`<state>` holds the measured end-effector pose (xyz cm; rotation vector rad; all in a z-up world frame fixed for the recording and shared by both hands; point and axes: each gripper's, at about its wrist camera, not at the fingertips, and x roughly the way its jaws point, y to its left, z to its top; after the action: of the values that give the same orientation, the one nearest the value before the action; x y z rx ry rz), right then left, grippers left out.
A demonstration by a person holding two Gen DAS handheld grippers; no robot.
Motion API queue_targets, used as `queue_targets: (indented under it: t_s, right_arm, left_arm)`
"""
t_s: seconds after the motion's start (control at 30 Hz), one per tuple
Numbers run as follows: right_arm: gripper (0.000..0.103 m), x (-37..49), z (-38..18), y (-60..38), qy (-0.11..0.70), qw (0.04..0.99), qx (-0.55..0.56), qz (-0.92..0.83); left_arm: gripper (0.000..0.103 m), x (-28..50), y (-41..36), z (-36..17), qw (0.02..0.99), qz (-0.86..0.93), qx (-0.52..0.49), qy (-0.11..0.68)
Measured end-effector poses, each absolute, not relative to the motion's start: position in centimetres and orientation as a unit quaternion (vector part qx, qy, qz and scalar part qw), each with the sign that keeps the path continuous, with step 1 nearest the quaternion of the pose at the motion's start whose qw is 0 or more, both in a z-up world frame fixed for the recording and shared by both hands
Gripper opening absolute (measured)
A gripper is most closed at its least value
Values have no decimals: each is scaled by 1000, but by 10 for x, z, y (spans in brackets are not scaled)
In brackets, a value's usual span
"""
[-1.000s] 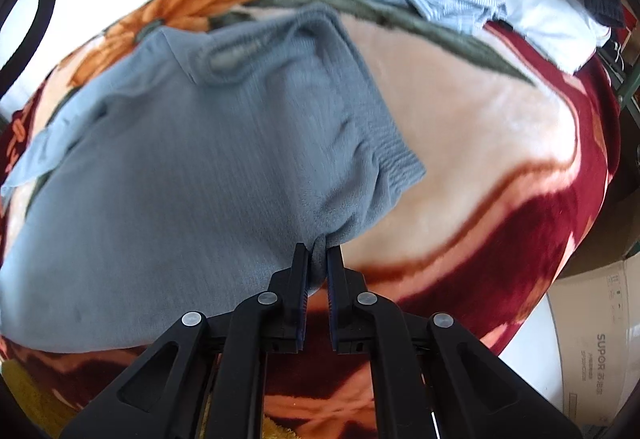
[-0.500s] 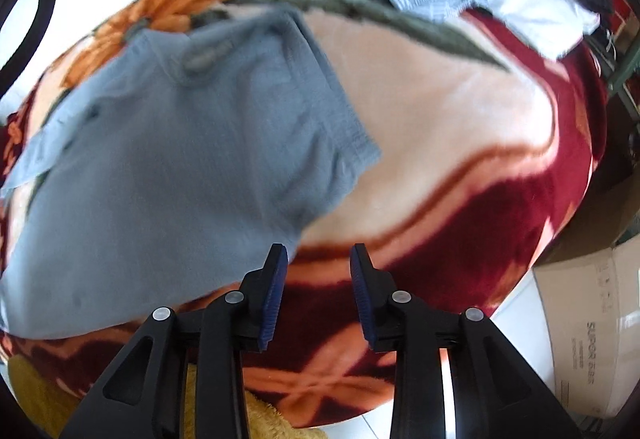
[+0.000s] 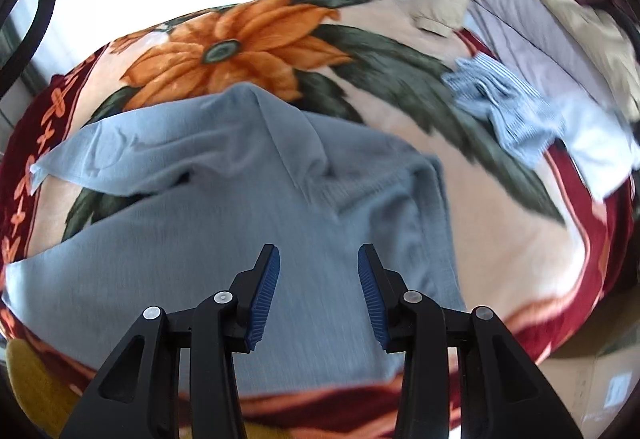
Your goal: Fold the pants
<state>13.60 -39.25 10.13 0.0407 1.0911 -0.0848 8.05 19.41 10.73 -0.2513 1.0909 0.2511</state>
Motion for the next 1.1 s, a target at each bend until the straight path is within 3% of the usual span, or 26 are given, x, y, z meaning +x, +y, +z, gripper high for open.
queue_targets:
  t_s: [0.23, 0.53, 0.57, 0.6, 0.63, 0.93, 1.1]
  right_arm:
    - [41, 204, 82, -382, 538, 842, -33, -42]
    - [40, 253, 33, -393, 580, 813, -4, -54]
    - [32, 253, 32, -393, 576, 816, -3, -53]
    - [15, 253, 32, -393, 574, 818, 2, -47]
    - [7, 251, 35, -391, 572, 820, 7, -35]
    - [4, 178, 109, -356, 483, 870, -83, 58]
    - [4, 120, 101, -347, 508, 841, -141, 121]
  left_arm:
    - [50, 108, 157, 91, 836, 93, -103, 531]
    - [50, 130, 129, 65, 823, 81, -113, 550]
    - [50, 132, 125, 64, 824, 80, -112, 550]
    - [50, 133, 122, 63, 825, 80, -109, 549]
    - [50, 135, 119, 63, 826, 80, -107, 547]
    - [50, 146, 96, 77, 835, 61, -110, 536]
    - [50, 144, 89, 86, 841, 56, -109, 527]
